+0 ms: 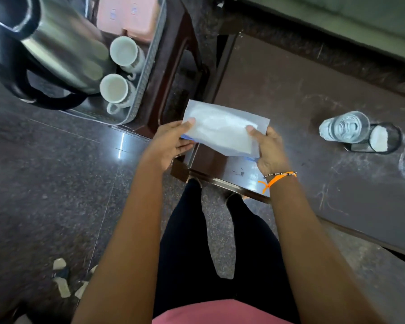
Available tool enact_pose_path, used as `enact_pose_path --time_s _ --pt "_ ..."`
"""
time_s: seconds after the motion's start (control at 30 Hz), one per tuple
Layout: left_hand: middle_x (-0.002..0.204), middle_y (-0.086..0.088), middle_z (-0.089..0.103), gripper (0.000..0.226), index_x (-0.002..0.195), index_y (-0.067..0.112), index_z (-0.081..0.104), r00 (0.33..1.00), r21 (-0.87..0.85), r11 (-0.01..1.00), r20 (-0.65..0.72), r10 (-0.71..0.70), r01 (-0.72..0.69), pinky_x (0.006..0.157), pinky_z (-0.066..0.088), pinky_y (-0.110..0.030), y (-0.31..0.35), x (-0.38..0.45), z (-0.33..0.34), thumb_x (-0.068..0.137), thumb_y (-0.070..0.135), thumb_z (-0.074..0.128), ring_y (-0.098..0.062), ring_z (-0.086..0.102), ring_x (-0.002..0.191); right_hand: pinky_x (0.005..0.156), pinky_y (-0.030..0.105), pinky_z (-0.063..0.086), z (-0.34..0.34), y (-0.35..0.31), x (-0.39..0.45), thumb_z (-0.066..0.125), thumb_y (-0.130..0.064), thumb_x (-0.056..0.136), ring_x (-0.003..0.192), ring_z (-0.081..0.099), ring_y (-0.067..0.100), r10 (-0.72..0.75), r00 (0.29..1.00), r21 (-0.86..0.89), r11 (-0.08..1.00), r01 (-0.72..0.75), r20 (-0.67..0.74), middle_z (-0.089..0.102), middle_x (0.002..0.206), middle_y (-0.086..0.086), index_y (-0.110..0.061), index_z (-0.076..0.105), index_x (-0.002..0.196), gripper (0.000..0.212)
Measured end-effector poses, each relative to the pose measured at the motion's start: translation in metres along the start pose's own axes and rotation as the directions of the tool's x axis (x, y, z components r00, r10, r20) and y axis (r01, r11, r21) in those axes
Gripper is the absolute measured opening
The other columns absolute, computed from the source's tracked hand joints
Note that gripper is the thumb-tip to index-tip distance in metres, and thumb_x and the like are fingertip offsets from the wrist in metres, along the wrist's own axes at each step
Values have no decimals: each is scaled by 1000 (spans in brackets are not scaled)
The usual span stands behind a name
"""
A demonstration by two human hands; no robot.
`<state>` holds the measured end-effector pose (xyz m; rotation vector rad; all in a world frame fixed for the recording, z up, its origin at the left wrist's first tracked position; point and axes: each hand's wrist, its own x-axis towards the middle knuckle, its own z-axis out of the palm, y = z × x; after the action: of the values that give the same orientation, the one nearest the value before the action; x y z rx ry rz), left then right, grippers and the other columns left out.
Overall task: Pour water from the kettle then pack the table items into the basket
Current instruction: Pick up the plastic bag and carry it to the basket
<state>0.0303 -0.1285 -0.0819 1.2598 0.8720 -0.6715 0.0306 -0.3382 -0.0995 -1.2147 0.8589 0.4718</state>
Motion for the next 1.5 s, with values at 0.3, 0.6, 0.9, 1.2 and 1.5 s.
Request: enact_pose_path --time_s 0.3,0.6,0.9,1.2,1.5 --pt "97 2 64 10 101 15 56 942 -113 957 -242 233 -266 69 51 -21 60 6 -59 92 17 56 -15 61 93 57 22 54 89 -32 0 48 11 85 67 58 12 -149 978 -213 961 178 148 55 84 4 -23 31 112 47" --pt "90 4 63 13 106 16 55 899 -254 880 -289 328 -402 76 50 -18 103 18 -91 95 18 49 -11 62 84 61 18 51 212 -76 36 44 14 87 65 52 11 -360 933 23 933 360 -13 51 75 3 -14 53 81 30" --pt "77 0 59 13 96 13 56 902 -139 912 -267 340 -385 60 45 -10 109 45 -97 93 4 47 -8 54 66 53 18 52 327 -93 85 40 17 86 69 53 16 -318 948 1 948 318 -8 50 76 7 -3 51 90 23" --pt "74 0 57 16 96 13 56 917 -104 924 -209 340 -367 65 43 -16 120 62 -106 93 2 44 -9 52 63 85 32 39 365 -88 103 41 6 81 109 56 33 -510 808 -811 312 494 296 61 118 21 3 51 117 38" --pt "72 0 57 13 98 9 57 920 -69 934 -217 328 -350 67 43 -20 119 66 -114 94 3 45 -10 51 63 89 33 40 358 -79 106 44 -2 87 113 54 32 -432 785 -857 49 513 445 56 124 18 -1 60 110 28"
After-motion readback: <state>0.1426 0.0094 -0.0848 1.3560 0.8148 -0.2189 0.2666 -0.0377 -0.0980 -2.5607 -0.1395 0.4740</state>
